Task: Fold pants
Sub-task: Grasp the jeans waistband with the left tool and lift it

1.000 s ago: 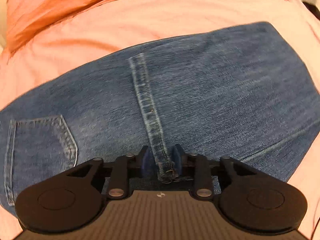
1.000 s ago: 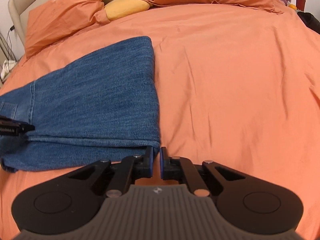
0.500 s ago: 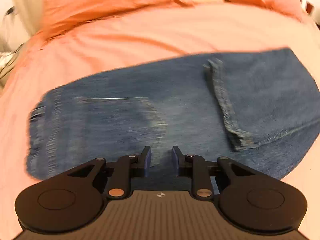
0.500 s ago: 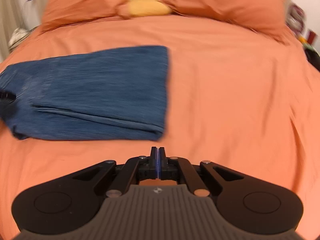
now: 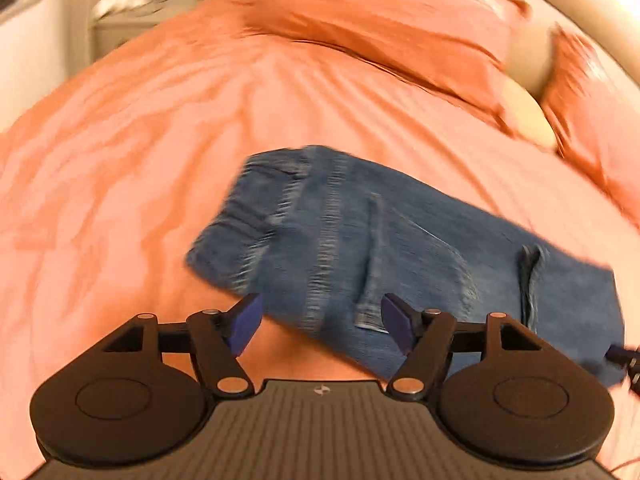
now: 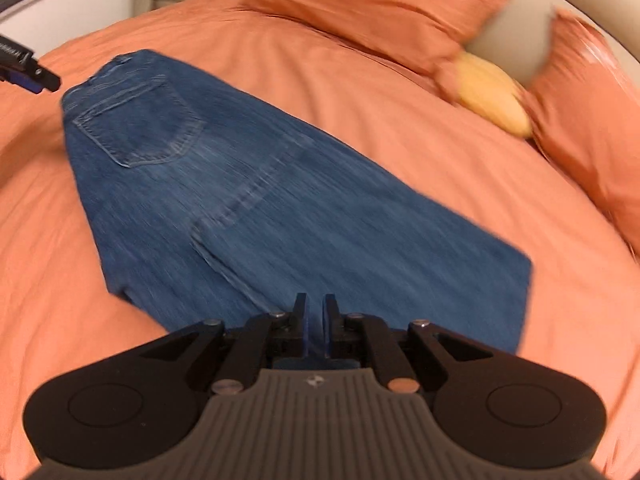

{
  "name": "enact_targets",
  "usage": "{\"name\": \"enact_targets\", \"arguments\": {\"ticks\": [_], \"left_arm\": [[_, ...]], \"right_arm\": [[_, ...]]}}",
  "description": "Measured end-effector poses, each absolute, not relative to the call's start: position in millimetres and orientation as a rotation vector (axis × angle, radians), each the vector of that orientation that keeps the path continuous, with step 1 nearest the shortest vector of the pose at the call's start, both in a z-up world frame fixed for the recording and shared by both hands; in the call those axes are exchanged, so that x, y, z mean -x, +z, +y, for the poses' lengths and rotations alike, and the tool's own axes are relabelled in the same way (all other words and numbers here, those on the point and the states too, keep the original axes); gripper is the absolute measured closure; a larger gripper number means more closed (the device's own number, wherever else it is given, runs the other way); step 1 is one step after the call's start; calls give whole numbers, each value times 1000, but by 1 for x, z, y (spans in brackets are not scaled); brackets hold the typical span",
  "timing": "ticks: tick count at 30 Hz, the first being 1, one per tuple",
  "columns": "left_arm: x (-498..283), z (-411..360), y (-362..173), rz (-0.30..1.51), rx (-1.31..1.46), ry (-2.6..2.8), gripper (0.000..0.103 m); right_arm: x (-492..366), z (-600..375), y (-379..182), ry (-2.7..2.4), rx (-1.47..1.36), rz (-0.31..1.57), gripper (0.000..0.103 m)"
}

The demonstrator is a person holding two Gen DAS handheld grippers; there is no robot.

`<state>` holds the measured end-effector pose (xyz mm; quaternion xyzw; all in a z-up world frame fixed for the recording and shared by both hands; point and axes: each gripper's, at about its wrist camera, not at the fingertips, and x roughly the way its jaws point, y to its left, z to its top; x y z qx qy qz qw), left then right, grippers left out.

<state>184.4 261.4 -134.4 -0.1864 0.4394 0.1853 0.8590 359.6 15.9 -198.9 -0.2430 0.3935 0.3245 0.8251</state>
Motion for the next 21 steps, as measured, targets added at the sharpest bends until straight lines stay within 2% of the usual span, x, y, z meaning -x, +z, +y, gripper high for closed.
{"name": "enact_targets", "arguments": {"ticks": [5, 9, 13, 16, 19, 21], "left_arm": [[-171, 292, -163, 860, 652, 456, 22], [-165, 312, -191, 785, 875, 476, 22], [-170, 330, -209, 705, 1044, 468, 18], [-177, 341, -219, 695, 1071, 491, 18], [-183, 353, -229, 667, 1104, 501, 19], [-185, 354, -230, 666, 1109, 497, 21]], "right_arm": [[-375, 65, -201, 798, 621, 816, 100], [-394, 93, -202, 871, 719, 811, 86], [-413, 117, -209, 939, 815, 826, 85], [-423, 129, -217, 989, 892, 826, 83], [-437, 139, -227, 1016, 917, 851, 74], [-444, 144, -238, 1026, 932, 888, 75]]}}
